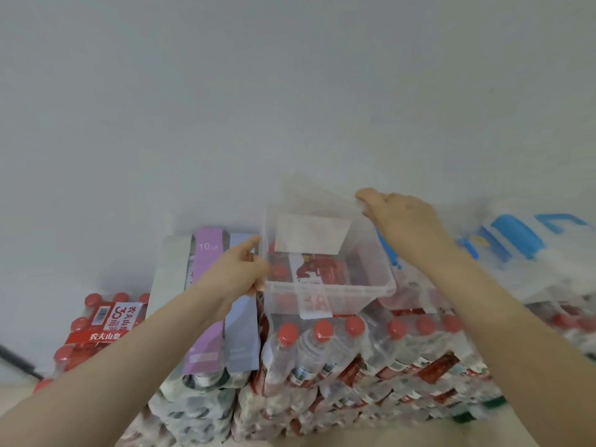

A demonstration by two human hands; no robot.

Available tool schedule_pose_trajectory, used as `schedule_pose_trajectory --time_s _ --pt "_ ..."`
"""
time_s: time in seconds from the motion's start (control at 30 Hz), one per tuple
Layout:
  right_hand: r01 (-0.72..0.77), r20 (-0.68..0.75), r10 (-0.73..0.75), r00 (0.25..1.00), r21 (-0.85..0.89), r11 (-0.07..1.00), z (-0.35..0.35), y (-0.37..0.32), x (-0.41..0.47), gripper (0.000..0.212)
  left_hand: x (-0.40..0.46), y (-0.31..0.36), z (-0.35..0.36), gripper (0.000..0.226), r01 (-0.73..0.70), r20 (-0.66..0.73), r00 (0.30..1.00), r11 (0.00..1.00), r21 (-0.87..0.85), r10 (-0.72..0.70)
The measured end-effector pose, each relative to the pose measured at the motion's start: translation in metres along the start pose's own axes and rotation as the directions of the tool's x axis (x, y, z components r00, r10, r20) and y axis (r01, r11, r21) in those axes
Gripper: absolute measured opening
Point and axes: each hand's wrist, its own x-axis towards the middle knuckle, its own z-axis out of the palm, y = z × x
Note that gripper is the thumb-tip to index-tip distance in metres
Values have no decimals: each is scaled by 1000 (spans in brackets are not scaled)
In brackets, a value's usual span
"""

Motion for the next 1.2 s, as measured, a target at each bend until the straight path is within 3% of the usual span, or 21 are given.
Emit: schedule_pose_trajectory --time_s 0.17,0.27,0.33,0.5,0.63,0.87,0.97,1.03,1.2 --pt "38 -132 -11 991 206 978 24 14 42 24 -2 7 4 86 20 -27 999 1000 14 -19" --pt "55 -107 -28 994 254 966 35 20 75 52 4 14 2 74 53 -114 993 991 120 -40" --pt "75 -45 -64 997 300 951 42 19 94 60 13 16 2 65 69 -149 987 995 71 -58" --pt "126 10 -151 988 506 853 66 14 120 40 36 14 5 47 -34 -242 970 993 -110 6" --pt "132 49 -196 979 579 805 78 14 123 46 43 6 8 41 -75 -291 956 989 -131 34" --pt "137 7 -160 987 485 864 95 30 112 37 48 4 13 34 -80 -388 921 992 -102 35" --pt "242 -162 -197 967 335 910 91 24 106 28 45 3 14 29 -85 -425 905 989 -120 26" --pt "284 -234 -205 950 381 880 77 12 103 25 39 3 11 24 -95 -458 889 989 -110 34" --pt "359 -138 -357 924 633 686 26 -44 97 18 14 -4 -18 14 -100 -548 835 992 -73 44"
